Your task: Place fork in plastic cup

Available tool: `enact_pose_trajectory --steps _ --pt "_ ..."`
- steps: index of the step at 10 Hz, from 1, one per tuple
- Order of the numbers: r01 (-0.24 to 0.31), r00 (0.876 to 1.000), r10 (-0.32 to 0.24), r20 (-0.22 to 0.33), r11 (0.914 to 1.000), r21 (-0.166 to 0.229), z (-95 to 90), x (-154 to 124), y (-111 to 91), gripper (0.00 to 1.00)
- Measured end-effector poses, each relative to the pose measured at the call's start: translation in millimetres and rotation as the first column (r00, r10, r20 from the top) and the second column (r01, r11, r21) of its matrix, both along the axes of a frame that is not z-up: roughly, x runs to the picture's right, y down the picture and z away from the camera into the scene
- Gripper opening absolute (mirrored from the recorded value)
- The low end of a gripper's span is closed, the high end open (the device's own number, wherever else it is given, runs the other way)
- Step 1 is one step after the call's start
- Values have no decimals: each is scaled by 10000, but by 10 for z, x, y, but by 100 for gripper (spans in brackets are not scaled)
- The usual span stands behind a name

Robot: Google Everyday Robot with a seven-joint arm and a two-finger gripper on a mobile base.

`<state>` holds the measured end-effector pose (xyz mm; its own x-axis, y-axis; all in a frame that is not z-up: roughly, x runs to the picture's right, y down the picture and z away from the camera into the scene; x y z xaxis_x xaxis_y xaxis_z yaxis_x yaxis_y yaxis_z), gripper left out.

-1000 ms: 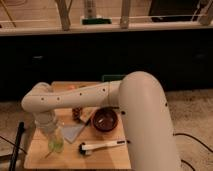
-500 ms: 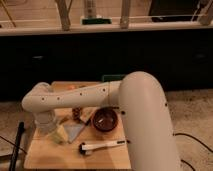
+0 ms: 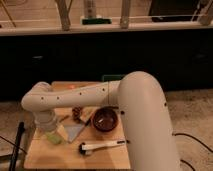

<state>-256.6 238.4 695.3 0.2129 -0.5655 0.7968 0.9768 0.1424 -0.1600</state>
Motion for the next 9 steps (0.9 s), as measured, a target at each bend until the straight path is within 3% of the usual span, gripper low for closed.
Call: enact_pose_trajectory --steps 9 --pt "66 9994 -72 331 9998 194 -12 -18 -61 80"
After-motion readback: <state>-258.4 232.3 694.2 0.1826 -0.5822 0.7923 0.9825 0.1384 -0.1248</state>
